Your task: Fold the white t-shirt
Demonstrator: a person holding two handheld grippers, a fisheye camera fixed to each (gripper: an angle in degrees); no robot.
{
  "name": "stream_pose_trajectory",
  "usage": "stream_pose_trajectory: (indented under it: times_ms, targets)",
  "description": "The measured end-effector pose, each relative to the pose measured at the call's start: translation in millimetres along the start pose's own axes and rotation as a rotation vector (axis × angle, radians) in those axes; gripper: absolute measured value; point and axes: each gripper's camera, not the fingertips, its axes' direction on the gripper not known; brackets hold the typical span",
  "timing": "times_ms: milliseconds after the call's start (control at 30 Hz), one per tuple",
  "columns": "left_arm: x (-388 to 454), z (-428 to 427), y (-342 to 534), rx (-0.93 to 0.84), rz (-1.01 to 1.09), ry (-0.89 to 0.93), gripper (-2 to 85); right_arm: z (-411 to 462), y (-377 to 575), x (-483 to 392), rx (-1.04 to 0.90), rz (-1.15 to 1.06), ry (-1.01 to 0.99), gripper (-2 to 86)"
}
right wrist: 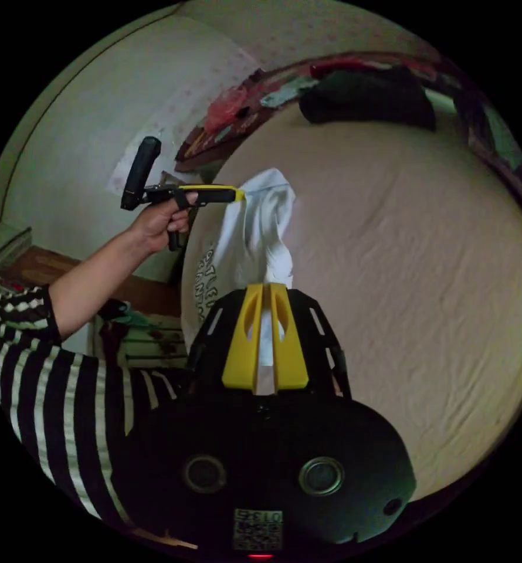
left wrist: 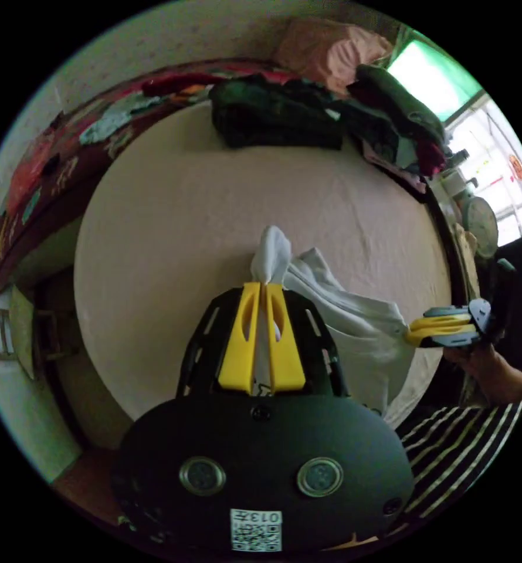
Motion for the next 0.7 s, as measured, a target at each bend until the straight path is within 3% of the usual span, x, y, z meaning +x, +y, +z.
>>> stream_pose_trajectory:
  times_ms: [233,400,567,700]
  targets:
    - [41.3,-156.2,-9.8,0.427,0.188,0.251,0.7,-146.7,37.7,-14.6,0.418,-0.037,0.113,2.1]
    - [104.9,-234.4,-42.4,0.657,0.383,0.491,0.6,-287.1,105.5,-57.2,0.811,-0.151,0.375,1.5]
    - [152.5,-307.8,-49.5,0.910,0.565,0.602,0.6,-345.1,151.7,-135.8,0.952,-0.353,0.590,1.4]
    - [128.9,-311.4,-40.6,0.930,0.537,0.635,0.7,-318.6,145.4,-184.0,0.807,-0.495,0.631,1.4]
